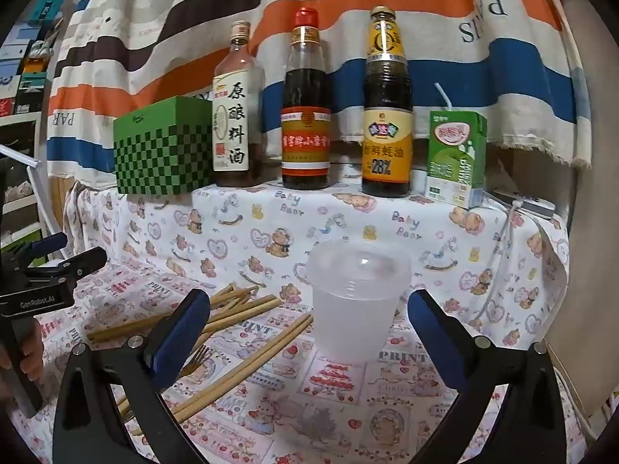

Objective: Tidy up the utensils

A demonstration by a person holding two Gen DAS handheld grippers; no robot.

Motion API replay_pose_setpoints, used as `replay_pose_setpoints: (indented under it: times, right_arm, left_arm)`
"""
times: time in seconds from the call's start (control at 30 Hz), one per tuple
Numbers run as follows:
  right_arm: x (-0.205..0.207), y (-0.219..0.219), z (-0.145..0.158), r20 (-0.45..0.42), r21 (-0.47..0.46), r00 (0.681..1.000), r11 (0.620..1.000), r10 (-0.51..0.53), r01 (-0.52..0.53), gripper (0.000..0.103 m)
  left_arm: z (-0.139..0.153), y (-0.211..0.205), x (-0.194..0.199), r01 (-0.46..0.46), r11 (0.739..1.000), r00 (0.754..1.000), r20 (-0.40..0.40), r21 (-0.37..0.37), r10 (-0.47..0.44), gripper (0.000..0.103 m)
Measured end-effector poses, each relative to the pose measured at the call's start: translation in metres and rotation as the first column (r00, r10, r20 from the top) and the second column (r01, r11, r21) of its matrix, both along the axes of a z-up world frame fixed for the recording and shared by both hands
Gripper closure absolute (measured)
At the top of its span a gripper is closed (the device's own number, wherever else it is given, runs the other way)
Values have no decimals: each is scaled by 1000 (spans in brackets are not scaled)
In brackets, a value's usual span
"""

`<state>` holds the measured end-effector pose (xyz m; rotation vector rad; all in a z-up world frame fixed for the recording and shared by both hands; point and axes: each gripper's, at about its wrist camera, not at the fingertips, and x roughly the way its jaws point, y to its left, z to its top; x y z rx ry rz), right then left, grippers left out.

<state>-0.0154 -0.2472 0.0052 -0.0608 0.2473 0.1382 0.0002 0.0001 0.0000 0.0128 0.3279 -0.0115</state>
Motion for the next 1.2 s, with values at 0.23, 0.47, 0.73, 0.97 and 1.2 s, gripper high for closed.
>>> replay_pose_setpoints:
  times: [0.23, 0.47, 0.73, 0.97, 1.2]
  right_arm:
    - [-4, 3, 0, 21, 32, 1000, 999, -17, 16, 0]
    - [0, 5, 0, -5, -3, 998, 998, -55, 55, 0]
    - [-1, 4, -3, -12, 10, 999, 999, -33, 33, 0]
    - [-4, 2, -1, 2, 18, 999, 999, -36, 36, 0]
    - [-4, 1, -1, -1, 27, 999, 999, -44, 44, 0]
  left_arm:
    - [2, -1, -3, 5, 1000, 1000, 18, -4, -5, 0]
    - [1, -1, 0, 6, 1000, 1000, 6, -1, -6, 0]
    - [1, 2, -1, 14, 1000, 1000, 10, -13, -13, 0]
    - [1, -2, -3, 22, 1000, 1000, 13, -3, -22, 0]
    - [1, -3, -3, 16, 1000, 1000, 14, 3, -16, 0]
